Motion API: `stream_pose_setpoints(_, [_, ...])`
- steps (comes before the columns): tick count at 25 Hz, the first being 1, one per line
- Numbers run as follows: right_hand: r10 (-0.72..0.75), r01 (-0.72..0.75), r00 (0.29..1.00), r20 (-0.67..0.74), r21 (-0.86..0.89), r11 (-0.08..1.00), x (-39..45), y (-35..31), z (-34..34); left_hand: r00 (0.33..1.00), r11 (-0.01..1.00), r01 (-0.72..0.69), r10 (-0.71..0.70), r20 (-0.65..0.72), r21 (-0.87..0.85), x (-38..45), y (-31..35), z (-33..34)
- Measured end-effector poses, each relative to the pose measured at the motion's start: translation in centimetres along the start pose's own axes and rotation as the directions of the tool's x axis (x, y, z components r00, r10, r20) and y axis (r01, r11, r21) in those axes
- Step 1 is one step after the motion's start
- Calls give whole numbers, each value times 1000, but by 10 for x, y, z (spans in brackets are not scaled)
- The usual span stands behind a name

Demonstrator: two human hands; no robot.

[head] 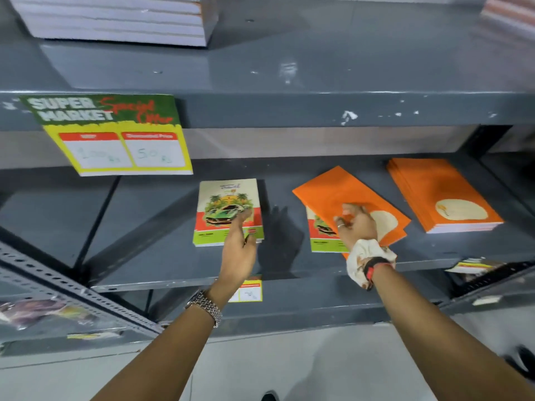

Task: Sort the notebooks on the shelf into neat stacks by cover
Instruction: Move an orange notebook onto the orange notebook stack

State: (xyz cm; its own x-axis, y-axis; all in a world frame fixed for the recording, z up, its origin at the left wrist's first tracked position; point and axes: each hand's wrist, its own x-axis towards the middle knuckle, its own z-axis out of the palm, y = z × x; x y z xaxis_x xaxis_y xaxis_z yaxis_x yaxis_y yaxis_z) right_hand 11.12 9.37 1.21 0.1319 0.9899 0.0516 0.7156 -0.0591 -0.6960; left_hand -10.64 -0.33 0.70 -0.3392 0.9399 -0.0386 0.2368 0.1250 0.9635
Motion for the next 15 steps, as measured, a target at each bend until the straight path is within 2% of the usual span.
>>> stream_pose_setpoints(2, [79, -84, 996, -47, -125, 989, 18, 30, -31, 985, 984, 100, -77, 153, -149, 4, 10, 40])
stream_pose_setpoints(4, [138, -143, 990, -35, -277, 950, 34, 55, -52, 949, 943, 209, -131, 288, -259, 4, 21, 78])
stream_pose_setpoints(8, [169, -105, 980, 105, -452, 886, 60, 88, -67, 797, 825, 500, -318, 514, -264, 3, 44, 129])
stream_pose_setpoints(10, [171, -61, 967, 191, -476, 877, 67, 95, -68, 772, 806, 546, -379, 510, -227, 2, 48, 148])
stream_pose_setpoints(15, [173, 21, 924, 340, -498, 867, 83, 106, -73, 823, 781, 559, -482, 301, -279, 3, 53, 178])
